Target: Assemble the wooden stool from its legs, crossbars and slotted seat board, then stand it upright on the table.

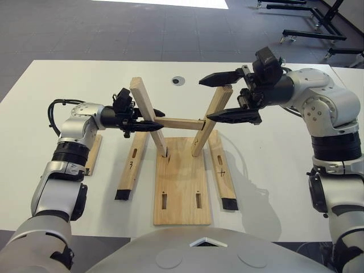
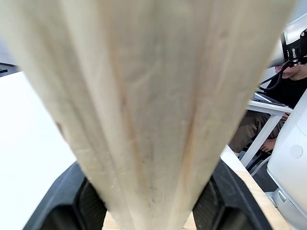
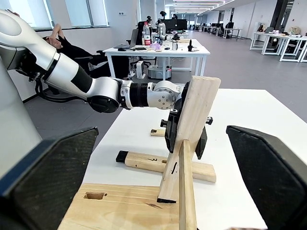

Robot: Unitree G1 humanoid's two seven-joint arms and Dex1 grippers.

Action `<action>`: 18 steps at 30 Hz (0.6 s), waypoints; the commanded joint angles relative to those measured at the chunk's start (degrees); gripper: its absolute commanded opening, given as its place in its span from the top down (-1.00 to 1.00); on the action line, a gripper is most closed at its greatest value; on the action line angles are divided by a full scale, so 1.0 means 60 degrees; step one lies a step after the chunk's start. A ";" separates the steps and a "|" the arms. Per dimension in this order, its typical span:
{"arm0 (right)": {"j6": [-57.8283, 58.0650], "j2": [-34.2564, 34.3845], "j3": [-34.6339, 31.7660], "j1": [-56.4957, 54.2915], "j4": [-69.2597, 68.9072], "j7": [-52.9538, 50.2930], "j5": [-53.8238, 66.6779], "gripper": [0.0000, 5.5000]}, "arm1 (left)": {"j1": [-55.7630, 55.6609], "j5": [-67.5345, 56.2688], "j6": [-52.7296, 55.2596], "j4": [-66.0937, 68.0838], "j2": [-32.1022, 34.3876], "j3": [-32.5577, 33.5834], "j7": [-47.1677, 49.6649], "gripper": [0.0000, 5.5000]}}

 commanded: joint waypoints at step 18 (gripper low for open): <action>0.1107 0.1658 -0.1948 -0.2309 -0.1419 -0.3618 0.1972 -0.78 | 0.1069 0.1459 -0.0138 0.0461 0.0144 -0.1025 -0.0002 0.26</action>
